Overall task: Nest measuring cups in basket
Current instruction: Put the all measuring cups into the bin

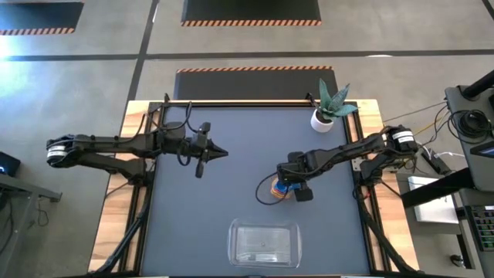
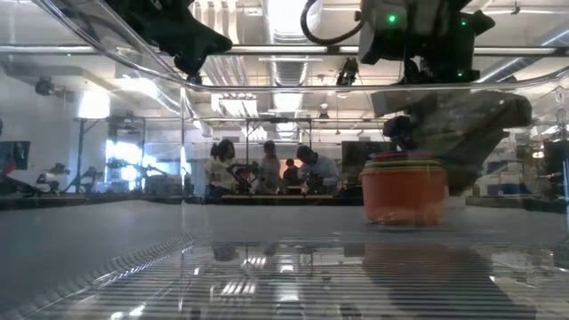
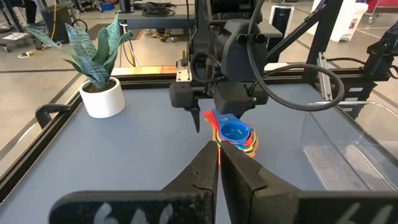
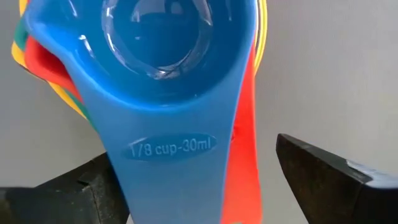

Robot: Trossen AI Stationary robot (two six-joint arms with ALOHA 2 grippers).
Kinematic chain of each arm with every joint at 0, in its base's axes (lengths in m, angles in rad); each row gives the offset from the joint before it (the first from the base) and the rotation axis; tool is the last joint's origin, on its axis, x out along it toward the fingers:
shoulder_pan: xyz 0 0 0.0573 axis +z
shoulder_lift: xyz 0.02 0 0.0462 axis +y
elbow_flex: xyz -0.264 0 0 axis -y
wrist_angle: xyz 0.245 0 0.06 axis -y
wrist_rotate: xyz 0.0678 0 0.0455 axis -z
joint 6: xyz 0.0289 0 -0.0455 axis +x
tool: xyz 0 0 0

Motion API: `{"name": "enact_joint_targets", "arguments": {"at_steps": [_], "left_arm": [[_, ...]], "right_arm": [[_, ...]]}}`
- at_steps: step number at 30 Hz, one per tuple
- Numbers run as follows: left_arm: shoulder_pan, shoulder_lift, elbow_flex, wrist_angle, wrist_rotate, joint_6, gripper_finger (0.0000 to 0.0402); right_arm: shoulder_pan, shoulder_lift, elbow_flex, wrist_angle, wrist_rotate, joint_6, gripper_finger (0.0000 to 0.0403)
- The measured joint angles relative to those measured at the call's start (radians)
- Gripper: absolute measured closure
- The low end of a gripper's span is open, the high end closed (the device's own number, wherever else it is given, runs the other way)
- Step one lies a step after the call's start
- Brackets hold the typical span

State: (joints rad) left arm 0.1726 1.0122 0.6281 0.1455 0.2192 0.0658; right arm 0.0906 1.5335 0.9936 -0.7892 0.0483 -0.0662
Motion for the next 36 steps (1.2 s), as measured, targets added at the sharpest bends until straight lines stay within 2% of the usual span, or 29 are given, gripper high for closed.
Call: {"name": "enact_joint_targets", "arguments": {"at_steps": [7,21,31,36], "left_arm": [[0.0,0.02,0.0,0.002,0.0,0.002,0.0402],[0.0,0.027,0.0,0.002,0.0,0.004,0.0402],[0.0,0.027,0.0,0.003,0.0,0.023,0.0402],[0.0,0.027,0.0,0.003,0.0,0.027,0.0402]], "right_arm": [[0.0,-0.004,-0.001,0.024,0.0,-0.015,0.0091],[0.0,-0.006,-0.001,0.033,-0.005,0.002,0.0203],[0.0,-0.006,-0.001,0.035,-0.007,0.042,0.0244],[0.0,-0.006,-0.001,0.036,-0.007,0.056,0.0252]]}}
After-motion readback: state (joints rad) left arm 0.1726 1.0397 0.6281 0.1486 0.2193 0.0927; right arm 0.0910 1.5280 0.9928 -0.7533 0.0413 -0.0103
